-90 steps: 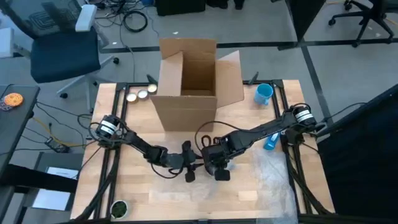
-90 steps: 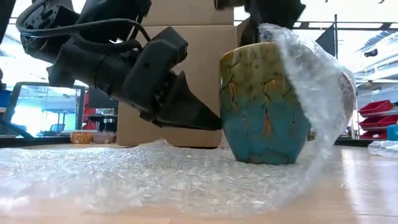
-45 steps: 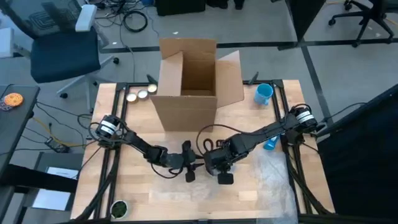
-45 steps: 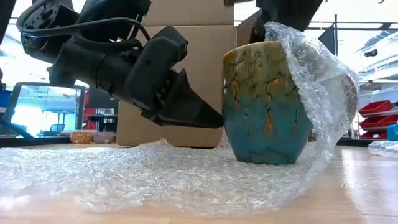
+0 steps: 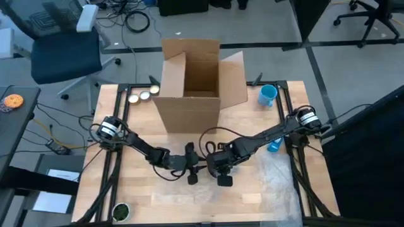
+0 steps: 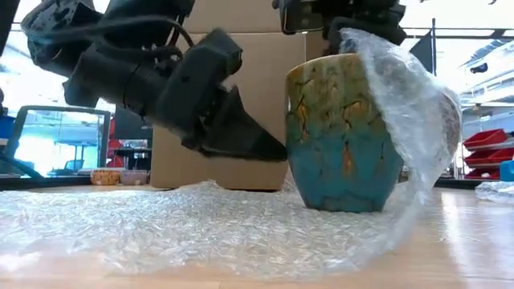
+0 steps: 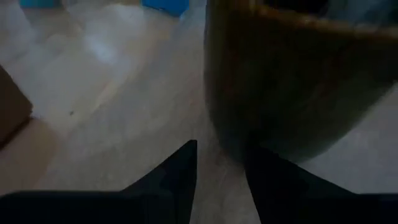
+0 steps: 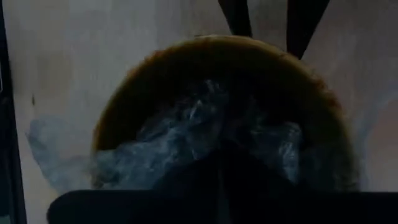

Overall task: Wrap mug
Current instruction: Wrap the brown cup with bubble wrap

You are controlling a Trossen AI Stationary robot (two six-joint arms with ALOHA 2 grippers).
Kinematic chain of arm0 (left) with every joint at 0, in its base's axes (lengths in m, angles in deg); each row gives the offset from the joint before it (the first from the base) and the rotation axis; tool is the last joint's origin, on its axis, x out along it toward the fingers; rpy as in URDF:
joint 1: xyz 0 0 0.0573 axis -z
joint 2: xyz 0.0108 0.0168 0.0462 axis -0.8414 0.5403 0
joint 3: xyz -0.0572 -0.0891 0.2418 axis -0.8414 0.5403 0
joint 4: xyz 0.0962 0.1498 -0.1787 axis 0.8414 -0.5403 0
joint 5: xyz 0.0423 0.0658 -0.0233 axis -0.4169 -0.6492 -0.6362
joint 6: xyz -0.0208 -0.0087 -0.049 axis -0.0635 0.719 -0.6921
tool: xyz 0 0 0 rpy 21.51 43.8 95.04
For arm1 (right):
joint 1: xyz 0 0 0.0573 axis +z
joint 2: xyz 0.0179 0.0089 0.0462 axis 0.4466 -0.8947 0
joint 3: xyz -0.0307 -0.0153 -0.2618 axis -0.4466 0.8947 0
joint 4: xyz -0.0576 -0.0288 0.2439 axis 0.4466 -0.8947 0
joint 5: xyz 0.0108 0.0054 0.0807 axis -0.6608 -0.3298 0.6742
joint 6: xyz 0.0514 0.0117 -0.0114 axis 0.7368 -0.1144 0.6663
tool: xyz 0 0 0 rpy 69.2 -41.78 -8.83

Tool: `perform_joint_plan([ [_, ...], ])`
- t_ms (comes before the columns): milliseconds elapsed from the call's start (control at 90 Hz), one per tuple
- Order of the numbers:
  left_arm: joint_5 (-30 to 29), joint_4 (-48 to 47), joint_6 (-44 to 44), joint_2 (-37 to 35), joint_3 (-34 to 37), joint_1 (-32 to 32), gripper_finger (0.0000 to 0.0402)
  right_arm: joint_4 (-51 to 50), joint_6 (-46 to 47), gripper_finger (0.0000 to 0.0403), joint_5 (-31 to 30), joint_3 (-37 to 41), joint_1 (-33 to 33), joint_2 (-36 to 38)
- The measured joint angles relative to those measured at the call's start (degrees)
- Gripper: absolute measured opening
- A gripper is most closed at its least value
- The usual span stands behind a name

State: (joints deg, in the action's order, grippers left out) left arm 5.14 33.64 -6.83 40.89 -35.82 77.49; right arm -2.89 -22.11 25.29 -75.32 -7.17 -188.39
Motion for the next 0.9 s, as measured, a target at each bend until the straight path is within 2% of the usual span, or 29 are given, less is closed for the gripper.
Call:
perform_joint_plan([
  [178,0.81,-15.08,0.34,-8.77,-0.05,0.06,0.0117,-6.60,-0.95,0.0000,-0.83,-6.58,0.15,0.25],
  [356,0.81,-33.73,-1.70,-19.80,-0.10,0.09,0.0117,-11.62,-1.71,0.0000,-8.61,-11.87,1.93,2.49],
  [500,0.41,-50.76,-8.02,-27.00,-0.09,0.10,0.0118,-13.17,-0.07,0.0000,-13.37,-12.54,4.67,5.62],
  [667,-5.59,-69.92,-17.94,-29.08,0.10,-0.01,0.0127,-13.58,3.80,0.0000,-17.70,-12.59,9.50,7.39],
  [756,-6.32,-73.45,-23.39,-28.83,2.03,-0.68,0.0139,-13.62,5.65,0.0000,-18.47,-12.55,12.03,7.39],
  [900,-3.80,-72.07,-29.49,-28.71,7.96,-2.02,0.0165,-13.10,8.45,0.0000,-18.60,-10.90,15.18,7.22],
])
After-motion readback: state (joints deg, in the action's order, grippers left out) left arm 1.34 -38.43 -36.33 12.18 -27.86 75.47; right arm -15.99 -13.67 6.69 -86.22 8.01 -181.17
